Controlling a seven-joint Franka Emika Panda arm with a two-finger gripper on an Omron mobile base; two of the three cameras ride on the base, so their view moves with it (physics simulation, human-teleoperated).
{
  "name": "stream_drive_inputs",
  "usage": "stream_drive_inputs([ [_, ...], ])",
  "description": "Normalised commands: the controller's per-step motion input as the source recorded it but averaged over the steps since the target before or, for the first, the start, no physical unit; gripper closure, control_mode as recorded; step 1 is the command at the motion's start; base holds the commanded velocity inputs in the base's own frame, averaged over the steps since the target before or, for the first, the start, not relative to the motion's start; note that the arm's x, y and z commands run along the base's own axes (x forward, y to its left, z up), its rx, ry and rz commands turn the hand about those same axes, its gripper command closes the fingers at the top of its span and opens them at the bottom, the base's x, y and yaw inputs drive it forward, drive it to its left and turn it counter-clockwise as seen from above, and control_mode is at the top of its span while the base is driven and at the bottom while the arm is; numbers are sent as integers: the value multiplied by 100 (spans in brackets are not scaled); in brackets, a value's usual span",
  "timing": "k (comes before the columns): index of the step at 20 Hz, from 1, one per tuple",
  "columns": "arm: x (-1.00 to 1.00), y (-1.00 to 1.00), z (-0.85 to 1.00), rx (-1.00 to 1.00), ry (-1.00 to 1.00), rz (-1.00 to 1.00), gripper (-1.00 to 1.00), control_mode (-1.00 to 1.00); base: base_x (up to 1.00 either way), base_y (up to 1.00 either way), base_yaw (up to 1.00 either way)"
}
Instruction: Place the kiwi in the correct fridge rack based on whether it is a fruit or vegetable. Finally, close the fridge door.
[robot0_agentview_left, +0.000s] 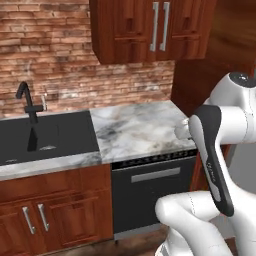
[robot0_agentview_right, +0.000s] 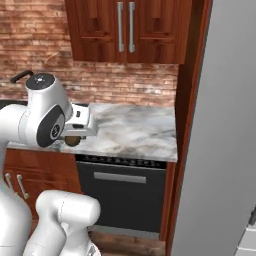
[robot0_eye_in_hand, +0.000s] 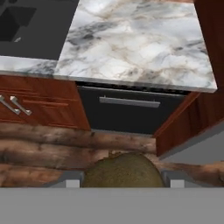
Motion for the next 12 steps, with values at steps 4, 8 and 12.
stream_drive_inputs([
  [4,0,0,0,0,0,0,100,100,-75,0,-27],
  [8,0,0,0,0,0,0,100,100,-53,0,-37],
  [12,0,0,0,0,0,0,100,100,-43,-6,-42],
])
